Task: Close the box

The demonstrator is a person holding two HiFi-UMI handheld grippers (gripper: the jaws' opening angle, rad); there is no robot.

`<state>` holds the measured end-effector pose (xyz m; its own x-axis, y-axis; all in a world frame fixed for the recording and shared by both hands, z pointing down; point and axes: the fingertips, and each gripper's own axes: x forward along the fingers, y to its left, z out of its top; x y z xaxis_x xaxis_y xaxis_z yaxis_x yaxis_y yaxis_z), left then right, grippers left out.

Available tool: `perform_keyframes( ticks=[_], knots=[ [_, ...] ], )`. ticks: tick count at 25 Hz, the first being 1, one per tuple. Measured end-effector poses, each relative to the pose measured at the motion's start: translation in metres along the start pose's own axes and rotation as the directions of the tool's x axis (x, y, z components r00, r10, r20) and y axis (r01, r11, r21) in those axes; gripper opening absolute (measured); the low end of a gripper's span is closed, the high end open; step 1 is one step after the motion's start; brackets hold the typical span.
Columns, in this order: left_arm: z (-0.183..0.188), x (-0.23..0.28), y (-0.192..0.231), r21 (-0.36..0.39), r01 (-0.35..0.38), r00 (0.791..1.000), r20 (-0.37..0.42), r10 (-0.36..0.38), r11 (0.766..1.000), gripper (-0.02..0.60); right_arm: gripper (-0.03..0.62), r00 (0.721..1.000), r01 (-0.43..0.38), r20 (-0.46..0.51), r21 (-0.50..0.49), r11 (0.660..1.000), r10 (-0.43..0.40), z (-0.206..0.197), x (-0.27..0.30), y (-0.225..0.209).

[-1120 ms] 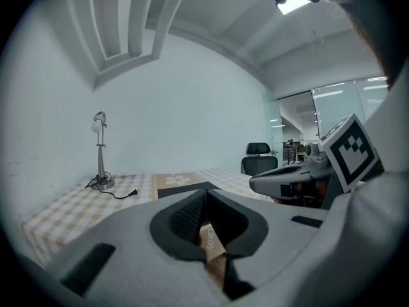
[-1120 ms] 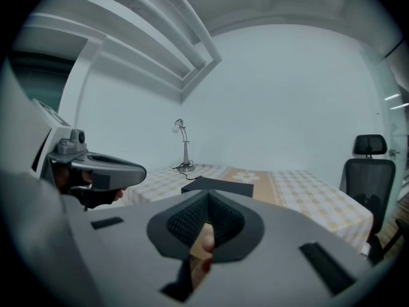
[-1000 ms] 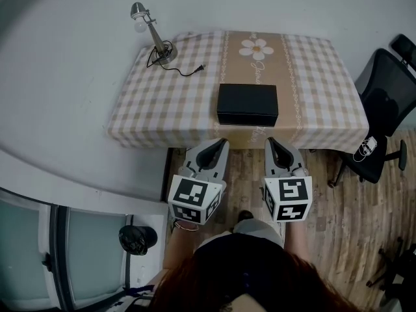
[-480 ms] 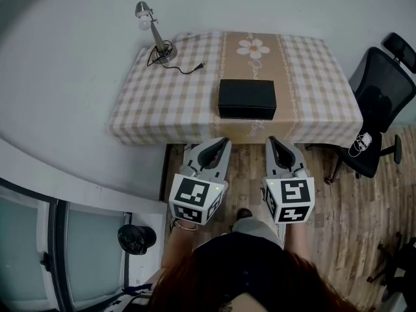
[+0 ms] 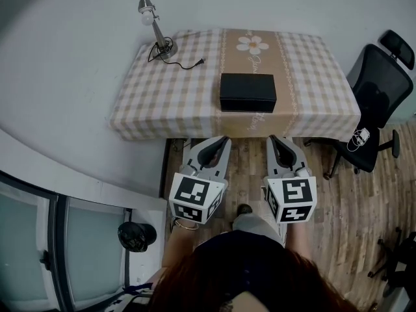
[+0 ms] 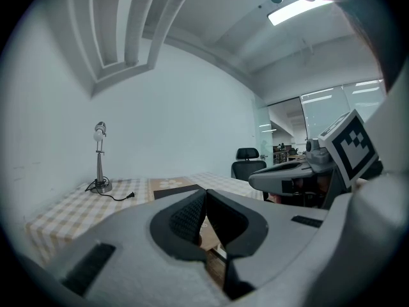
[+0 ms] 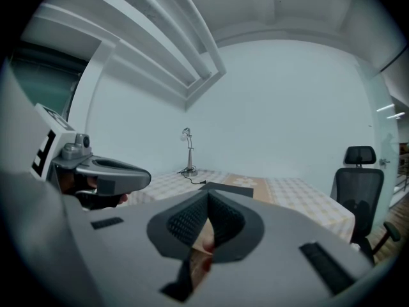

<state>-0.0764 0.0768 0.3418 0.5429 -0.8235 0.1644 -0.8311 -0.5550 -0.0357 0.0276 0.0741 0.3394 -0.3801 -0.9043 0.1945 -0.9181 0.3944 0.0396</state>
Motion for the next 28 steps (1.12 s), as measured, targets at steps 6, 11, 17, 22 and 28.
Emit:
perform_keyframes(
  ticks=[6,11,17,22,28],
  knots=[
    [-0.001,-0.010,-0.005,-0.007,0.007,1.000,0.004,-0.007,1.000,0.028,0.017,1.000,0.002,0.006,-0.010,1.000,-0.002,0.003,-0.014,0.008],
    [-0.001,-0.021,-0.011,-0.008,0.009,1.000,0.009,-0.009,1.000,0.028,0.017,1.000,-0.002,0.005,-0.010,1.000,0.002,0.002,-0.025,0.016],
    [-0.003,-0.035,-0.016,-0.012,0.012,1.000,0.016,-0.012,1.000,0.028,0.017,1.000,-0.003,0.004,-0.015,1.000,0.003,0.001,-0.038,0.026],
    [-0.003,-0.046,-0.021,-0.010,0.018,1.000,0.023,-0.018,1.000,0.028,0.017,1.000,0.003,0.010,-0.024,1.000,-0.003,0.001,-0.048,0.032],
    [-0.004,-0.057,-0.024,-0.014,0.017,0.999,0.029,-0.016,1.000,0.028,0.017,1.000,0.002,0.014,-0.037,0.999,-0.002,0.005,-0.057,0.041]
  ],
)
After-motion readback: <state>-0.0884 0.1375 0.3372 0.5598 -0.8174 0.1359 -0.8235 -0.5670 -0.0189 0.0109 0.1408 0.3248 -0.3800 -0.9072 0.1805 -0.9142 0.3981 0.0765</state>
